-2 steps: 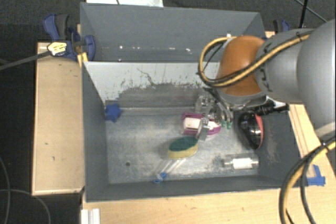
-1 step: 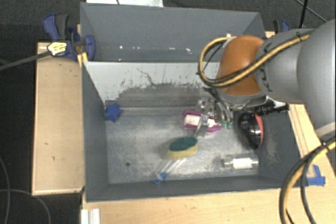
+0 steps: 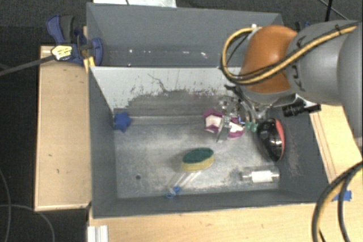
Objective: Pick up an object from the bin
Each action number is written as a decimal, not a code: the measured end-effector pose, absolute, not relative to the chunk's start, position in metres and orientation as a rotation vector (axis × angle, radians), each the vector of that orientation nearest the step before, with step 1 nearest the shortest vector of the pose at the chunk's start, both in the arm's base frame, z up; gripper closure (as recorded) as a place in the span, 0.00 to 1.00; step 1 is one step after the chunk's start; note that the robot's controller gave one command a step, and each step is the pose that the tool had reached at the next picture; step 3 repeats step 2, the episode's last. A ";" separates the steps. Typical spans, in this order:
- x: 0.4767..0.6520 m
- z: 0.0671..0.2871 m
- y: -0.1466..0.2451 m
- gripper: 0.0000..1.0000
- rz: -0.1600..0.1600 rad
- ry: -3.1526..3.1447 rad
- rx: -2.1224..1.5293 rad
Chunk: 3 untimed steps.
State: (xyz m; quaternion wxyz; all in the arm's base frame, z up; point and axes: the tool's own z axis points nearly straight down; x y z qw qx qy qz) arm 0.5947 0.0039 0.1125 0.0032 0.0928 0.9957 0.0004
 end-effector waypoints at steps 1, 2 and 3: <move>0.596 0.129 0.004 1.00 0.001 3.123 0.285; 0.597 0.183 0.004 1.00 0.002 3.122 0.278; 0.597 0.183 0.004 1.00 0.002 3.122 0.278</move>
Offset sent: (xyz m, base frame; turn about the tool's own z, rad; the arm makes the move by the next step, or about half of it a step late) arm 0.0001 0.0000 0.0150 0.0000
